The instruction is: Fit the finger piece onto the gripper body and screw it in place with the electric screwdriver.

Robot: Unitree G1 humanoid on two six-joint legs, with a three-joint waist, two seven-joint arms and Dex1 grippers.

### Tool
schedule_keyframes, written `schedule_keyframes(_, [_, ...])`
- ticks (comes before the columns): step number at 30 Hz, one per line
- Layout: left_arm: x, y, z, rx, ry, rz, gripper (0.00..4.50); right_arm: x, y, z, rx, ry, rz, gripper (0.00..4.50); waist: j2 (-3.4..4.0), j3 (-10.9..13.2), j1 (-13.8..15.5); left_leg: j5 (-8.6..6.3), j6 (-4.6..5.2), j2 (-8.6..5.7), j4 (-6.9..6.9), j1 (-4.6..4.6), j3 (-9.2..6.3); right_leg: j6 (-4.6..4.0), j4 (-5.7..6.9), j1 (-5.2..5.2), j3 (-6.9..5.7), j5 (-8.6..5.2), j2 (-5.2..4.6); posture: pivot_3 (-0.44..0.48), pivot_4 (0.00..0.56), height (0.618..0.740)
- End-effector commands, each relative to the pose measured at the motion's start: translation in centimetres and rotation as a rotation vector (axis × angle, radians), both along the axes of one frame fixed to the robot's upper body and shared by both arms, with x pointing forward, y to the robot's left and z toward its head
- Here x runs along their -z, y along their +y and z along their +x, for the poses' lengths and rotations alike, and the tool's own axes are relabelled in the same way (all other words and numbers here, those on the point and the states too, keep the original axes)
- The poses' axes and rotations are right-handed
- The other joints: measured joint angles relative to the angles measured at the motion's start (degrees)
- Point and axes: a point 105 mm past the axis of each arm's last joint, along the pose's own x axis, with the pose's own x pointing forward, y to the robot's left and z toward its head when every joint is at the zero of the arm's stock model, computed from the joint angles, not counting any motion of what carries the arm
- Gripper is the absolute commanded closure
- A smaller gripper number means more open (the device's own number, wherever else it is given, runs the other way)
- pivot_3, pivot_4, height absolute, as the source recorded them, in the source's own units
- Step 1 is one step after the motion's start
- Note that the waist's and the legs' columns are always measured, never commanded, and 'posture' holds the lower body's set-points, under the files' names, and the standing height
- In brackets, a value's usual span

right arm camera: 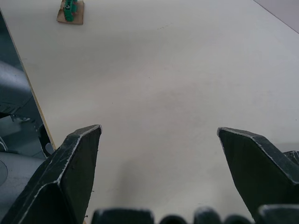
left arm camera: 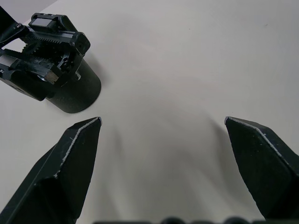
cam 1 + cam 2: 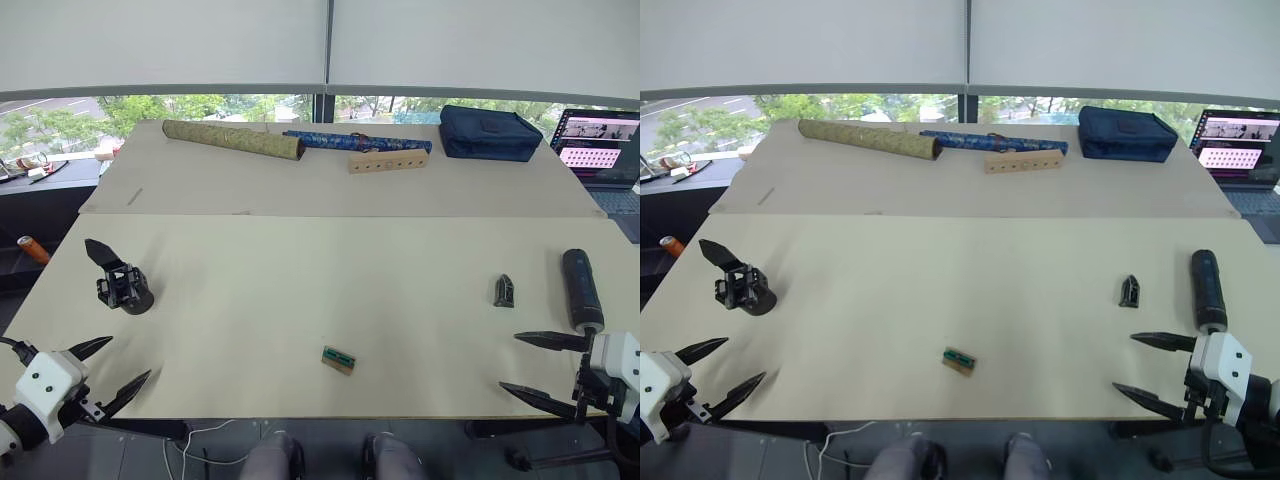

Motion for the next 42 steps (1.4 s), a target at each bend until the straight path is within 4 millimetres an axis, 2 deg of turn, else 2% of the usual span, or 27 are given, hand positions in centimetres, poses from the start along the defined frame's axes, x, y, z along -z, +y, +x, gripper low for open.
schedule_keyframes(1, [-0.8,0.0,-0.2,-0.016,-0.037,-0.046,0.0,-0.9,1.0,0.6,-0.014,-0.028,0.034,0.1,0.0,0.0,0.0,0.0,0.0,0.0,0.0,0.0,0.0,0.0,0.0,0.0,0.0,0.0,0.0,0.0,0.15,0.74])
schedule_keyframes(4, [-1.0,0.2,-1.5,-0.089,-0.022,-0.197,0.0,-2.7,4.0,2.0,-0.072,-0.128,0.164,0.1,-0.13,0.0,-0.8,0.01,-0.03,0.05,0.0,0.0,0.0,-0.01,0.01,-0.01,0.05,0.01,-0.01,0.0,0.15,0.74])
schedule_keyframes(6, [-0.9,0.5,-2.3,-0.134,-0.024,-0.22,0.0,-3.9,5.6,2.4,-0.125,-0.184,0.241,0.1,-0.08,0.0,-1.0,0.03,-0.18,0.18,0.0,-0.02,0.02,-0.01,0.05,0.06,0.1,0.03,0.04,0.0,0.15,0.74])
schedule_keyframes(10, [-0.2,2.1,-4.3,-0.289,-0.045,-0.272,0.0,-5.0,8.0,3.0,-0.181,-0.255,0.33,0.1,-0.01,0.0,-0.5,0.02,-0.21,0.13,-0.02,0.0,0.0,-0.01,0.03,-0.04,0.05,0.01,0.05,0.0,0.15,0.74])
schedule_keyframes(15, [0.7,4.7,-6.5,-0.503,-0.133,-0.302,0.0,-5.7,10.8,1.9,-0.302,-0.355,0.442,0.1,-0.04,0.0,0.3,-0.1,-0.02,0.04,0.04,-0.02,-0.04,0.0,-0.01,-0.02,0.0,0.0,0.04,0.0,0.15,0.74])
schedule_keyframes(19, [1.3,4.7,-6.6,-0.549,-0.16,-0.341,0.0,-5.5,11.9,1.1,-0.357,-0.363,0.463,0.1,-0.07,0.0,0.3,-0.14,0.06,0.01,0.11,-0.02,-0.04,-0.01,-0.01,0.0,0.02,0.0,0.02,0.0,0.15,0.74])
schedule_keyframes(26, [0.7,2.8,-2.1,-0.43,-0.166,-0.323,0.0,-5.1,11.9,1.1,-0.392,-0.345,0.441,0.1,-0.14,-0.1,0.3,-0.12,0.05,0.02,0.12,0.03,-0.07,-0.02,0.11,0.02,-0.01,0.02,0.04,0.0,0.15,0.74])
schedule_keyframes(28, [0.6,2.5,0.5,-0.395,-0.166,-0.322,0.0,-4.7,11.8,1.2,-0.392,-0.339,0.439,0.1,-0.13,-0.1,0.3,-0.08,-0.02,0.02,0.12,0.03,-0.06,-0.03,0.16,0.01,-0.03,0.03,0.07,0.0,0.15,0.74])
schedule_keyframes(31, [1.0,2.3,2.7,-0.381,-0.149,-0.332,0.0,-4.5,11.6,1.4,-0.39,-0.339,0.437,0.1,-0.15,-0.1,0.2,0.07,-0.26,-0.01,0.11,0.07,-0.07,-0.02,0.21,0.06,-0.07,0.03,0.09,0.0,0.15,0.74])
schedule_keyframes(34, [1.8,1.9,4.2,-0.363,-0.116,-0.35,0.0,-4.3,11.4,1.4,-0.392,-0.334,0.431,0.1,-0.17,-0.1,-0.3,0.07,-0.26,-0.04,0.09,0.03,0.01,0.01,0.24,0.21,-0.02,0.05,0.09,0.0,0.15,0.74])
schedule_keyframes(42, [2.5,2.6,7.7,-0.41,-0.167,-0.337,0.0,-4.3,10.9,1.3,-0.369,-0.345,0.41,0.1,-0.18,-0.1,-0.1,0.13,-0.36,-0.01,0.06,0.09,0.1,0.03,0.3,0.2,-0.02,0.05,0.11,0.0,0.15,0.74])
